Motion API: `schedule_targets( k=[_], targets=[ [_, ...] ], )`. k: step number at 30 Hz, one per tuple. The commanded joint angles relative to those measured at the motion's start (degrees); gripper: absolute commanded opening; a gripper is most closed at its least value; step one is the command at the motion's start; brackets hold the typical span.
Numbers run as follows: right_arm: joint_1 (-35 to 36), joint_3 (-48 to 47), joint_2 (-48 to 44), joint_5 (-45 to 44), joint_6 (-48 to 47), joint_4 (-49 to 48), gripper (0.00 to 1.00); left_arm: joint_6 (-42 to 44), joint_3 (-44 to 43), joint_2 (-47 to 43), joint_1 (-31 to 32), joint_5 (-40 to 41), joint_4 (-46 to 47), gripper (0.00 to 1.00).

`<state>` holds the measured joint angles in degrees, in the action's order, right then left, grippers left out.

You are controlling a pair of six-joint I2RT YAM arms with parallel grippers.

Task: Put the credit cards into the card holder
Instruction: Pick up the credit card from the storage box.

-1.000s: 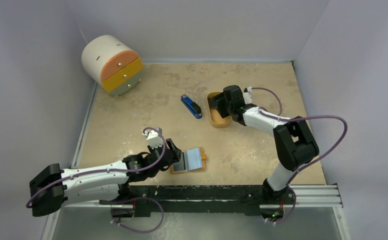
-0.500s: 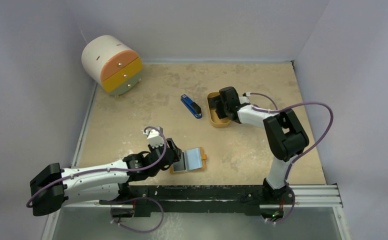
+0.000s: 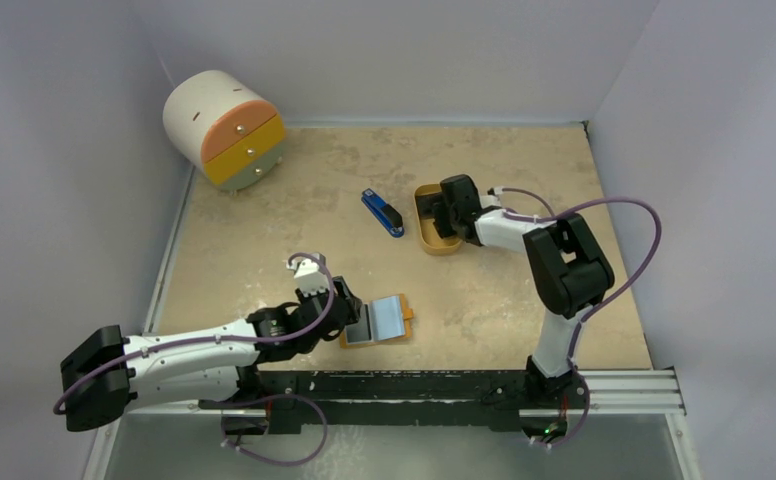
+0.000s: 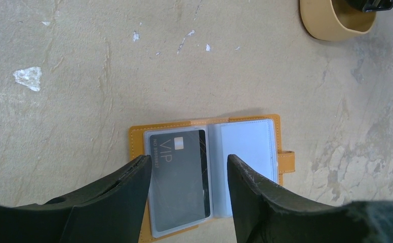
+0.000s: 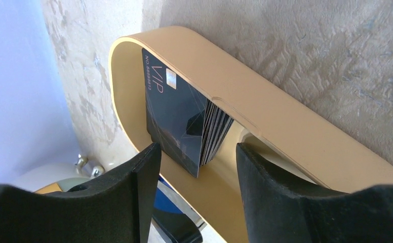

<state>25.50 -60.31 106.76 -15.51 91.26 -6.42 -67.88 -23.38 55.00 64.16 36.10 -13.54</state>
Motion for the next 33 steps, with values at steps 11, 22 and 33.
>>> schedule_targets(
  k=[11, 22, 33],
  targets=[
    [-0.9, -0.7, 0.6, -0.3, -1.9, -0.7, 0.50, 0.4, -2.5, 0.7, 0.1, 1.4, 0.4, 0.55],
    [-0.9, 0.2, 1.0, 0.9, -2.9, -1.5, 0.43, -0.2, -1.7, 0.1, 0.1, 1.3, 0.6, 0.54],
    [-1.0, 0.7, 1.1, 1.5, -3.3, -1.1, 0.39, -1.0, -1.1, -0.6, 0.1, 1.3, 0.4, 0.53]
  ],
)
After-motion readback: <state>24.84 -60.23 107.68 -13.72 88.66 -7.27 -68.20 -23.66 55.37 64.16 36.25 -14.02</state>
